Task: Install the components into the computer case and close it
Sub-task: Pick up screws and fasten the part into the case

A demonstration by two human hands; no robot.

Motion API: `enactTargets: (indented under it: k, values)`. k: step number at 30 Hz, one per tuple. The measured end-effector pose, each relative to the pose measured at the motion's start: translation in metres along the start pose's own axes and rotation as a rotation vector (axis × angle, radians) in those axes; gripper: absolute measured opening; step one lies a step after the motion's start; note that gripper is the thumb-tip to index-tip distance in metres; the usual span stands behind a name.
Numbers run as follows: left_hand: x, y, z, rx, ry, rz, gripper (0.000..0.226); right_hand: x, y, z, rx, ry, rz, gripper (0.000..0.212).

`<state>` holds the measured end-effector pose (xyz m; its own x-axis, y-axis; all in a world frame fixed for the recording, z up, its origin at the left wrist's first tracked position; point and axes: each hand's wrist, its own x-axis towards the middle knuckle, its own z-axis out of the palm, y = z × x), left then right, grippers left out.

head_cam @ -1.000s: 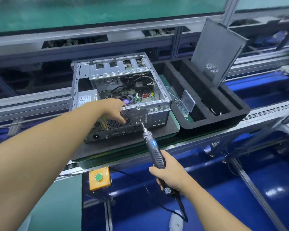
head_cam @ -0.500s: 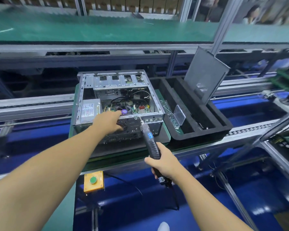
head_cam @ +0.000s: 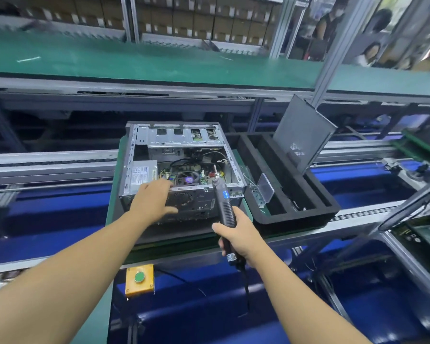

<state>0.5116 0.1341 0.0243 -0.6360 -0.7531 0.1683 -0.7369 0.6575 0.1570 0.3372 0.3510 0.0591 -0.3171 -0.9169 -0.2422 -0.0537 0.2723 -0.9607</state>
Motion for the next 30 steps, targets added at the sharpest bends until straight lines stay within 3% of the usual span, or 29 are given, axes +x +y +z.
enactTargets:
  k: [4, 9, 11, 13, 16, 19, 24, 28, 30]
  values:
    - [0.01, 0.006, -0.009, 0.077, -0.057, -0.116, 0.025, 0.012, -0.011, 0.008, -0.011, -0.054, -0.015, 0.026]
    - [0.015, 0.005, -0.012, 0.021, -0.131, -0.171, 0.027, 0.043, -0.022, 0.017, -0.004, -0.137, -0.031, 0.03]
    - [0.015, 0.003, -0.021, -0.146, -0.188, -0.189, 0.033, 0.059, -0.028, 0.022, 0.029, -0.156, -0.042, 0.03]
    - [0.012, 0.002, -0.032, -0.506, -0.187, -0.228, 0.034, 0.076, -0.034, 0.028, 0.081, -0.197, -0.046, 0.022]
    - [0.006, 0.004, -0.047, -1.034, 0.06, -0.386, 0.021, 0.099, -0.043, 0.044, 0.195, -0.292, -0.006, 0.014]
    - [-0.004, 0.009, -0.053, -1.468, 0.132, -0.552, 0.033, 0.118, -0.051, 0.073, 0.226, -0.426, 0.0, 0.018]
    - [-0.049, -0.019, -0.055, -1.662, 0.323, -0.792, 0.051, 0.132, -0.054, 0.137, 0.099, -0.698, -0.009, 0.041]
    - [-0.097, -0.046, -0.057, -1.731, 0.369, -0.934, 0.043, 0.13, -0.044, 0.188, -0.055, -0.929, 0.035, 0.072]
    - [-0.119, -0.055, -0.056, -1.731, 0.396, -1.005, 0.043, 0.126, -0.035, 0.21, -0.101, -1.003, 0.05, 0.075]
